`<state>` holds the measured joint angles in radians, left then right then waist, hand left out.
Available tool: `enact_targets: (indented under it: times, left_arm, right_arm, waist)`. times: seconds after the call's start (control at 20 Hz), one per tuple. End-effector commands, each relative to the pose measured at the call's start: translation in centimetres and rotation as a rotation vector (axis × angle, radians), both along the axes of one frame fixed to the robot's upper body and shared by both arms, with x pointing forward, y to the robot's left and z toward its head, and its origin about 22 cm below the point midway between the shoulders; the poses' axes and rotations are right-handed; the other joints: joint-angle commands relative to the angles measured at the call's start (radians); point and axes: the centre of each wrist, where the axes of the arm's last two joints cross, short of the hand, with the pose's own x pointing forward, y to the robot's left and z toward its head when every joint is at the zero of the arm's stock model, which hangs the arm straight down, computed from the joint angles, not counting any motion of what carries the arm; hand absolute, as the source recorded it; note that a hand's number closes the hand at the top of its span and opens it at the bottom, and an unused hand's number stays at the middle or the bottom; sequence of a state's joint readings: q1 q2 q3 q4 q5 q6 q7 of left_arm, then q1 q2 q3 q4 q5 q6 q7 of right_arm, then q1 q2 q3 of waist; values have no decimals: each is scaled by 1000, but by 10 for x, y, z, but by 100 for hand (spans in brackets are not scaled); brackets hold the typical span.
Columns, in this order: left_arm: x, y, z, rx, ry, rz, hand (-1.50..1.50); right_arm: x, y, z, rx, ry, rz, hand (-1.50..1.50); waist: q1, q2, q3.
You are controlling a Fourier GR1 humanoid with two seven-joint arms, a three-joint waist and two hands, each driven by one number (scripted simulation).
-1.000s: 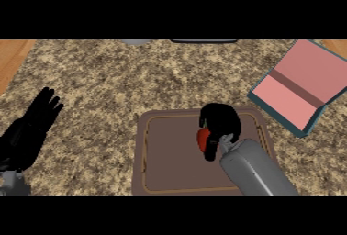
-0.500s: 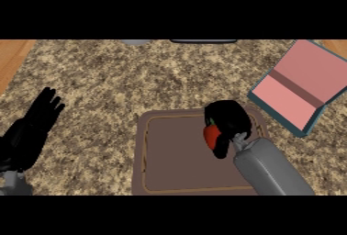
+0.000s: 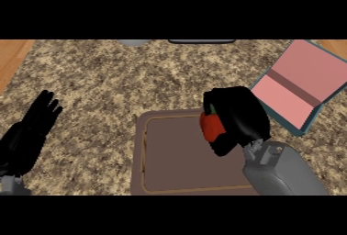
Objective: Pick the bell pepper from the tray and place it in the cardboard box
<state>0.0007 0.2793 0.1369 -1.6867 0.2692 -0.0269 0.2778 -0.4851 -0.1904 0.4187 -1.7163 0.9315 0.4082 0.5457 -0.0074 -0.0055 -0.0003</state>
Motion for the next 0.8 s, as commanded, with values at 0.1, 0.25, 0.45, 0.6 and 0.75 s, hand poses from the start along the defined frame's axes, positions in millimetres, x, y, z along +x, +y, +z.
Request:
enact_targets:
  times: [0.1, 0.25, 0.45, 0.6, 0.75]
  left_arm:
    - [12, 8, 5, -12, 5, 7, 0]
    - [-2, 1, -7, -13, 8, -14, 0]
    - [12, 5, -1, -13, 1, 0, 0]
    - [-3, 6, -9, -12, 0, 0, 0]
    - [7, 10, -7, -24, -3, -20, 0]
  right_arm:
    - [-28, -6, 78, 89, -226, -79, 150]
    - [-34, -10, 102, 128, -286, -184, 150]
    - [-30, -40, 113, 139, -334, -295, 150]
    - [-19, -55, 133, 139, -350, -340, 150]
    - [5, -74, 139, 137, -353, -374, 150]
  waist:
    - [-9, -1, -1]
    - [4, 1, -1]
    - [3, 4, 0]
    - [10, 4, 0]
    - [12, 6, 0]
